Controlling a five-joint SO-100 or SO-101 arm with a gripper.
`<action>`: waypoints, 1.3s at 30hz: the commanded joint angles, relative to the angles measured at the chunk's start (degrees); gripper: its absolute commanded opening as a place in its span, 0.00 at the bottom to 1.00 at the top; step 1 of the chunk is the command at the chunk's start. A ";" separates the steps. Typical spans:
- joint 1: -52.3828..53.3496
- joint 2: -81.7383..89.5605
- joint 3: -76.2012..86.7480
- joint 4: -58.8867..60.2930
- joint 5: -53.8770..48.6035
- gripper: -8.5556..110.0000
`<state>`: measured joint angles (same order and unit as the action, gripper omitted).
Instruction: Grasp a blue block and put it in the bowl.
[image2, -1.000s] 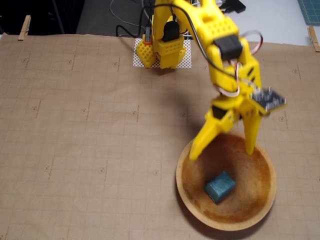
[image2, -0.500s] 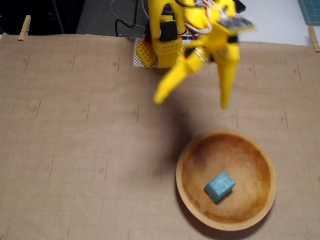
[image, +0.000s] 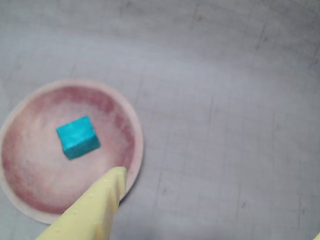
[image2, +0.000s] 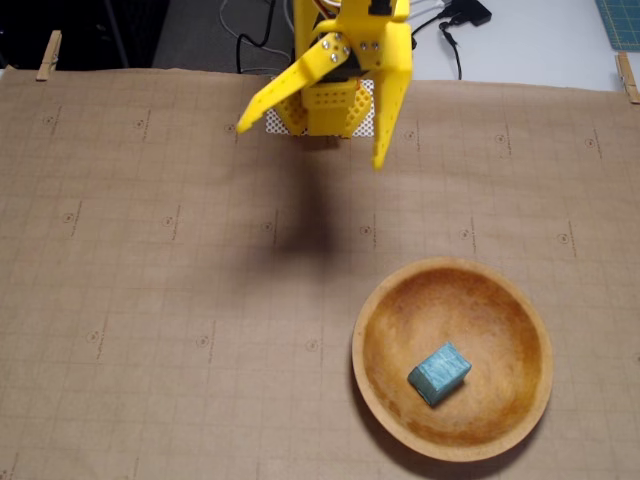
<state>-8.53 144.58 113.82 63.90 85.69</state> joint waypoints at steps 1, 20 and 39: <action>0.26 3.25 2.46 -5.54 -0.18 0.53; 5.54 19.42 29.53 -20.39 0.44 0.23; 8.70 39.11 50.10 -20.48 0.44 0.04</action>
<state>0.09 181.58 163.39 44.82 85.69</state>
